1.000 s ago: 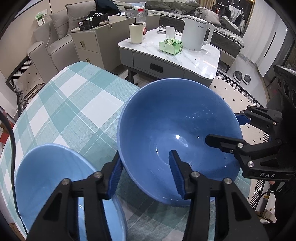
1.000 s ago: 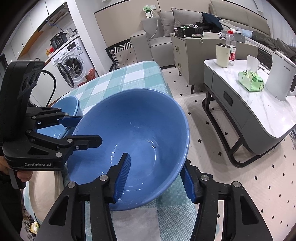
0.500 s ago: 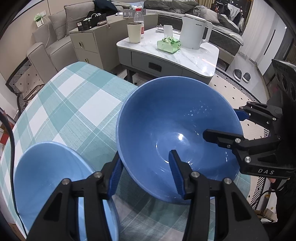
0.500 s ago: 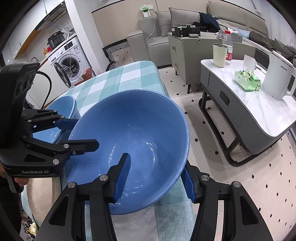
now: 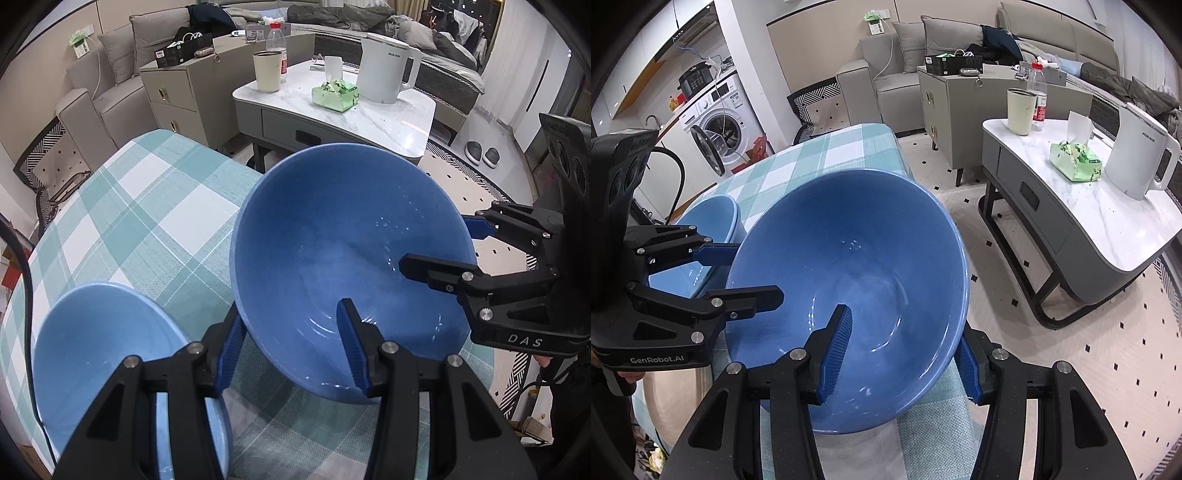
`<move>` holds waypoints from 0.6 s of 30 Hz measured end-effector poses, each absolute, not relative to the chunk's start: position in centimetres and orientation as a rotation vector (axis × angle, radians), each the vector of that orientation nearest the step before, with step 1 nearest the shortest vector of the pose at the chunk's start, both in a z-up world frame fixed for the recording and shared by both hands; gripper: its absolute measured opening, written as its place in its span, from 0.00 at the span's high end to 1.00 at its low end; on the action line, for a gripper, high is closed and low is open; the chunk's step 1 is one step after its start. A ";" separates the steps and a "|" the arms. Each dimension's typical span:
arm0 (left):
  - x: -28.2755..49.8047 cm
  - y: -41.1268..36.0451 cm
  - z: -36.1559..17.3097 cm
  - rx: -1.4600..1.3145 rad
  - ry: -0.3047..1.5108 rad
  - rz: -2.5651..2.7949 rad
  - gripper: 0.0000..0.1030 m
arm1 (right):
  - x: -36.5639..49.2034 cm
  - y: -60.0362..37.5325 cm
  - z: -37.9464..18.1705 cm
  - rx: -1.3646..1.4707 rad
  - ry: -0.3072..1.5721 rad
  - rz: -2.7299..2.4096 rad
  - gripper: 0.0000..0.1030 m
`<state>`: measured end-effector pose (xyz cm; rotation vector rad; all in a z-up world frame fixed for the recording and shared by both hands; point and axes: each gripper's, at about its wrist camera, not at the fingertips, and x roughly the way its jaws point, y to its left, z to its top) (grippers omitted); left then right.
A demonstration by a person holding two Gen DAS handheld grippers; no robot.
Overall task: Organize plates and bowls
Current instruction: 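Lift the blue bowl with both grippers and carry it over the other bowl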
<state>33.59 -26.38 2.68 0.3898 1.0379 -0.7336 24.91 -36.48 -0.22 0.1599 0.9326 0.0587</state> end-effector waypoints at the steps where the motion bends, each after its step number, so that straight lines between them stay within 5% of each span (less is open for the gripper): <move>1: 33.6 -26.3 2.7 0.389 1.037 -0.732 0.53 | 24.9 -36.4 -0.1 0.155 0.931 0.058 0.47; 18: 32.8 -24.0 6.2 0.345 0.961 -0.707 0.53 | 24.8 -34.9 3.0 0.095 0.873 0.067 0.47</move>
